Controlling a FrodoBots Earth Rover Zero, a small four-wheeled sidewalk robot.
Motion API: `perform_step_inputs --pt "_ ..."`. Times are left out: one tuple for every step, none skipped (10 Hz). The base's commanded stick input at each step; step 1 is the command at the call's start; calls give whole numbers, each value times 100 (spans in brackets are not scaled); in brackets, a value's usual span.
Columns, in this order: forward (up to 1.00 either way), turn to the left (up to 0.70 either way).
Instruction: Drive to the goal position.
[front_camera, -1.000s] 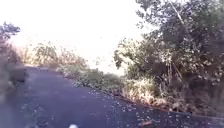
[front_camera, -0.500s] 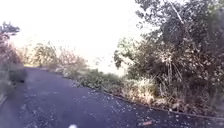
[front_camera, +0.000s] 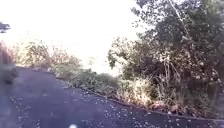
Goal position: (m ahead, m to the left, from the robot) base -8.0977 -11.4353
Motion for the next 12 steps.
perform_step_inputs --pt "13 0" --pt "6 0" --pt "3 0" --pt "3 0" --pt "3 0" --pt "3 0" --pt "3 0" --pt "3 0" --pt "3 0" --pt "3 0" --pt "3 0" --pt "2 1"
